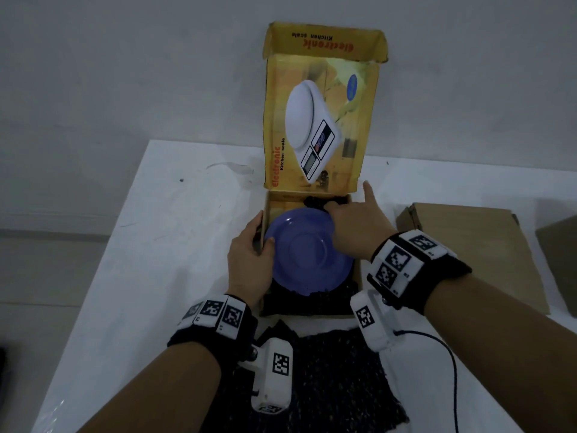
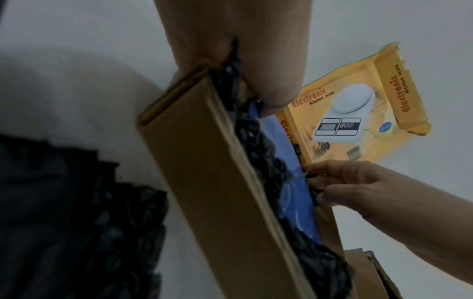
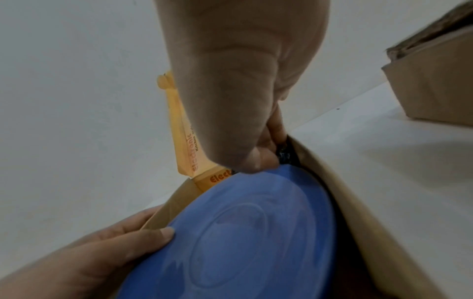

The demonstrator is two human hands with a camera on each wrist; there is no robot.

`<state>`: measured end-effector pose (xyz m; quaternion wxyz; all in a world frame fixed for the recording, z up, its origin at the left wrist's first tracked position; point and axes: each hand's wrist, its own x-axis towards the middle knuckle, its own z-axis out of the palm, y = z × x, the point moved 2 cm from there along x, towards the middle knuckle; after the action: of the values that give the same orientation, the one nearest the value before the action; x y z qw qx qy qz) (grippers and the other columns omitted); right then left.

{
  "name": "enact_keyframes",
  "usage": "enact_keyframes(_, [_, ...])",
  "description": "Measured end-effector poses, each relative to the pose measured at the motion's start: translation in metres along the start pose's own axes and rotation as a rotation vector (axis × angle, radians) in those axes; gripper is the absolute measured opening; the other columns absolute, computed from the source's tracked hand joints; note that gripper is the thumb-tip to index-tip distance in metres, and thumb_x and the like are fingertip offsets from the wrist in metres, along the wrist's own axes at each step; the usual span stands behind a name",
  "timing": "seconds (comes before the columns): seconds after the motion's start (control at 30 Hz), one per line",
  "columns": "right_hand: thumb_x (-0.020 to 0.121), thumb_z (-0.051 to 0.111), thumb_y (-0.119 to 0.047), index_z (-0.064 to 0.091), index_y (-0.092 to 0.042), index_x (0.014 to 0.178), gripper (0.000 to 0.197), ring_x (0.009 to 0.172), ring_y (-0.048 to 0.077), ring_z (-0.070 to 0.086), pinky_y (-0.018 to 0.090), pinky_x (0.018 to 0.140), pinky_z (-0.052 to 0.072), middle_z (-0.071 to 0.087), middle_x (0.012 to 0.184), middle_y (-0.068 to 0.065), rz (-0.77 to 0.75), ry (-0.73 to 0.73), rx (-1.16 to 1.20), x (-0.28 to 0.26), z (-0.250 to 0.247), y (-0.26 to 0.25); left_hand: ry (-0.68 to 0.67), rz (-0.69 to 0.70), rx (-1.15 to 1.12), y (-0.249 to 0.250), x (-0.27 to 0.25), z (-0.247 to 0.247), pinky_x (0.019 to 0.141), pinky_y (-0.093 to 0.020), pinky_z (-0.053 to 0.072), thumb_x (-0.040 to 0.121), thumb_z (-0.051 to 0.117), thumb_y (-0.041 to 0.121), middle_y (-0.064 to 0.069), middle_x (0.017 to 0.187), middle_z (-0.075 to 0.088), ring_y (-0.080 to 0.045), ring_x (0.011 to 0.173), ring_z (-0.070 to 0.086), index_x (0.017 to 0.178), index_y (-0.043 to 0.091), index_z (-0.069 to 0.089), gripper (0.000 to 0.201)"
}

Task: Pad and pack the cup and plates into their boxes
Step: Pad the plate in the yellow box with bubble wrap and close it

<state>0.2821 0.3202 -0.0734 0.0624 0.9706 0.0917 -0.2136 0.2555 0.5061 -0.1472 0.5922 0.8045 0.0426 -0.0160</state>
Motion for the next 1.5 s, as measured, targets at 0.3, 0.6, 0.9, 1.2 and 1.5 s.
enact_keyframes(0.3, [0.086, 0.054, -0.03, 0.019, -0.019, 0.146, 0.07, 0.138, 0.026, 0.027, 0.057, 0.112, 0.015, 0.028, 0.149, 0.007, 0.001, -0.062, 0.462, -0.012, 0.023, -0.004, -0.03, 0.023, 0.028, 0.003, 0.001, -0.003, 0.085, -0.011, 0.041, 0.091, 0.057, 0.011, 0.011, 0.118, 0.059, -0.005, 0.105, 0.055, 0.135, 0.022, 0.049, 0.046])
enact_keyframes(0.6, [0.071, 0.076, -0.045, 0.059, -0.027, 0.101, 0.039, 0.081, 0.011, 0.057, 0.03, 0.071, 0.05, 0.06, 0.091, -0.008, -0.388, -0.143, 0.576, -0.118, 0.05, -0.044, -0.241, -0.018, -0.023, -0.007, -0.006, -0.03, 0.106, -0.034, 0.039, 0.089, 0.062, 0.013, 0.001, 0.135, 0.053, -0.013, 0.123, 0.049, 0.133, 0.02, 0.045, 0.048])
enact_keyframes(0.9, [0.083, 0.063, -0.034, 0.063, -0.024, 0.088, 0.011, 0.082, 0.017, 0.055, 0.029, 0.067, 0.043, 0.054, 0.092, -0.003, -0.473, 0.069, 0.483, -0.138, 0.076, -0.053, -0.299, -0.026, -0.088, -0.01, -0.012, -0.031, 0.109, -0.038, 0.038, 0.093, 0.057, 0.018, 0.006, 0.136, 0.051, -0.011, 0.127, 0.046, 0.129, 0.032, 0.046, 0.041])
enact_keyframes(1.2, [0.086, 0.041, 0.004, 0.047, -0.018, 0.079, 0.024, 0.06, 0.013, 0.046, 0.025, 0.056, 0.036, 0.053, 0.067, -0.001, 0.103, 0.488, 1.114, -0.109, 0.023, -0.007, -0.286, -0.008, -0.087, -0.011, -0.014, -0.031, 0.106, -0.036, 0.041, 0.081, 0.059, 0.038, 0.01, 0.132, 0.056, -0.007, 0.122, 0.051, 0.132, 0.029, 0.049, 0.053])
enact_keyframes(1.5, [0.083, 0.064, -0.013, 0.058, -0.021, 0.079, 0.011, 0.079, 0.015, 0.057, 0.023, 0.068, 0.044, 0.058, 0.093, 0.005, 0.163, 0.354, 0.896, -0.073, 0.008, -0.003, -0.265, 0.007, -0.062, -0.017, -0.014, -0.031, 0.099, -0.027, 0.044, 0.074, 0.059, 0.055, 0.02, 0.126, 0.057, 0.0, 0.118, 0.053, 0.128, 0.038, 0.049, 0.057])
